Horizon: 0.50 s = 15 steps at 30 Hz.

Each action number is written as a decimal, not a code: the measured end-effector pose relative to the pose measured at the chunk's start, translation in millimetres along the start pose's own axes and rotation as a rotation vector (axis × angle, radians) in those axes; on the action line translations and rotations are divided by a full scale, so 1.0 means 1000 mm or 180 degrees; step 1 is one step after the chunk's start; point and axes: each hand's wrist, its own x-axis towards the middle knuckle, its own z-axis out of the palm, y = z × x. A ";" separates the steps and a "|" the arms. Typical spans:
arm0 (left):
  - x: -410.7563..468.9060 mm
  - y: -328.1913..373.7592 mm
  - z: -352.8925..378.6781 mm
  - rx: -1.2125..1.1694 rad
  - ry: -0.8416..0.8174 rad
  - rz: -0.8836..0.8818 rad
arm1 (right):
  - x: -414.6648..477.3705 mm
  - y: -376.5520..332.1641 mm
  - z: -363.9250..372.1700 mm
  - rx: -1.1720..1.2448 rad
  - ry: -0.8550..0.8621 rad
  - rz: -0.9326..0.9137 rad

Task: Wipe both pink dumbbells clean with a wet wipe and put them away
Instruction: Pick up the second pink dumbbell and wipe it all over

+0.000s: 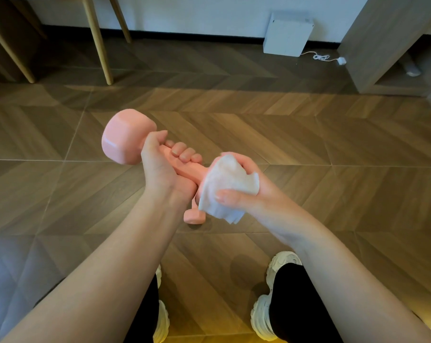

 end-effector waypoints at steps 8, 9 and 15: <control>-0.001 -0.004 0.003 0.0058 -0.0125 -0.0041 | 0.008 0.005 0.000 -0.0003 0.0390 -0.0075; 0.000 -0.002 0.002 0.0037 -0.0127 -0.0027 | 0.005 0.005 -0.005 0.0045 0.0228 -0.0044; -0.003 -0.003 0.002 -0.0086 -0.0171 -0.0038 | 0.006 0.005 0.014 0.0137 0.0500 -0.0065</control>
